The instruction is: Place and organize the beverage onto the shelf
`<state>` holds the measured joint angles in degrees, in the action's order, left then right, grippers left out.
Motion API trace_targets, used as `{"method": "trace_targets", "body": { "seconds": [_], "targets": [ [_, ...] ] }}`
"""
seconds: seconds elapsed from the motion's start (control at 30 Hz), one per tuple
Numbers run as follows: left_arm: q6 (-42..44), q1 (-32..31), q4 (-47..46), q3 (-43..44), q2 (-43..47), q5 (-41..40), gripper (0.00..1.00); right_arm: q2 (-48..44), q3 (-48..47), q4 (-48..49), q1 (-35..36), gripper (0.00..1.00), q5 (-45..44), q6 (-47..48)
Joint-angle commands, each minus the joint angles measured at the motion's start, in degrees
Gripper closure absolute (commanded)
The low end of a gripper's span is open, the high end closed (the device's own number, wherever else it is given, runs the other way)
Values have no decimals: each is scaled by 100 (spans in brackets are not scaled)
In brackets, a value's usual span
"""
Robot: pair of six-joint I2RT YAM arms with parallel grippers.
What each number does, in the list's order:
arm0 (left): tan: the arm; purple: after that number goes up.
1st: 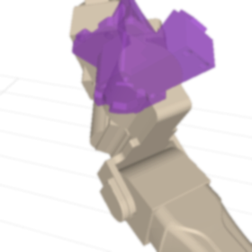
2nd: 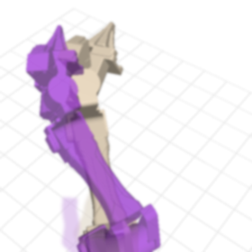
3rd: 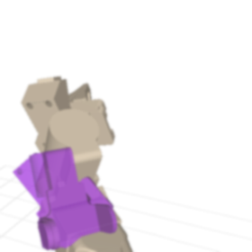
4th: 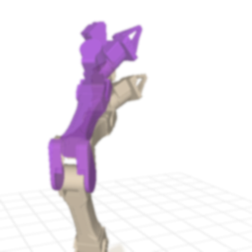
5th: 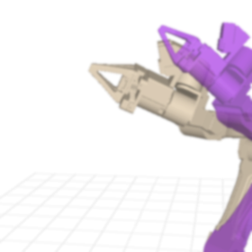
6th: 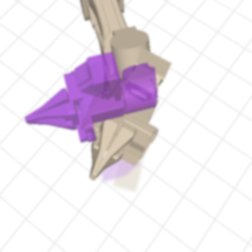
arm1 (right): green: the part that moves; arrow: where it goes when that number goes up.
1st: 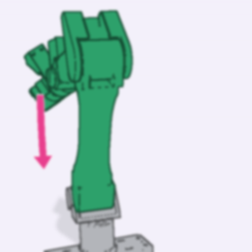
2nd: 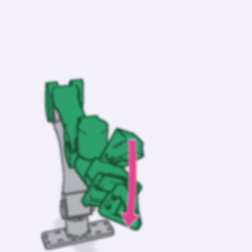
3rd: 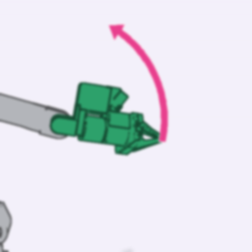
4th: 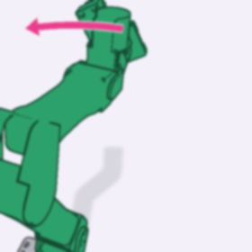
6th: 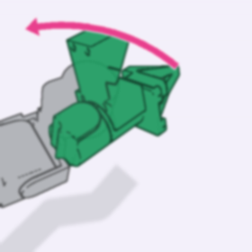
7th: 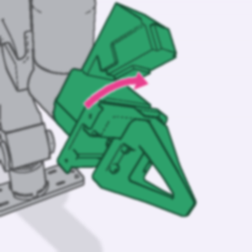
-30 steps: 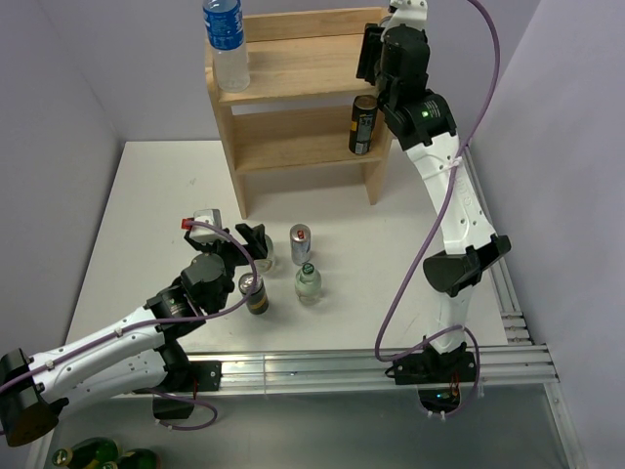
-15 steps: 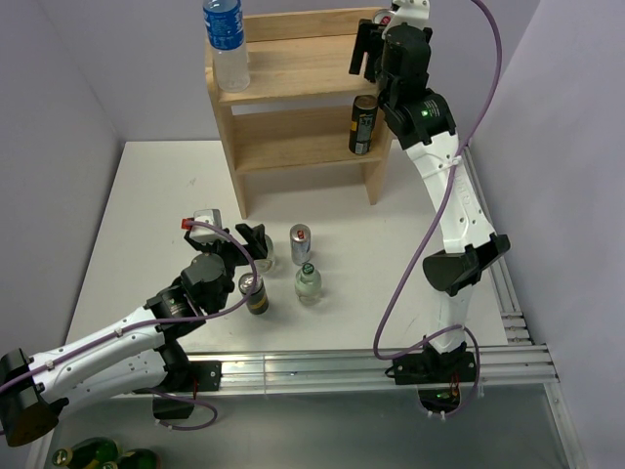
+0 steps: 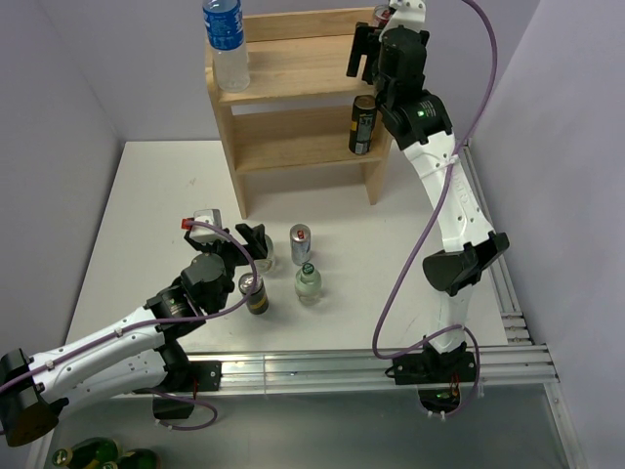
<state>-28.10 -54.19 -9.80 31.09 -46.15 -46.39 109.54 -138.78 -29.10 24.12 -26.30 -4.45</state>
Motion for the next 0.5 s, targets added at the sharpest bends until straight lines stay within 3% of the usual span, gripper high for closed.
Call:
{"method": "trace_targets", "body": {
  "seconds": [0.0, 0.47],
  "targets": [
    [41, 14, -74, -42, 1, -45, 4, -81, 79, 247, -56, 11, -156, 5],
    [41, 14, -66, -42, 1, -72, 4, -695, 940, 274, -39, 7, -68, -223]
  ]
}}
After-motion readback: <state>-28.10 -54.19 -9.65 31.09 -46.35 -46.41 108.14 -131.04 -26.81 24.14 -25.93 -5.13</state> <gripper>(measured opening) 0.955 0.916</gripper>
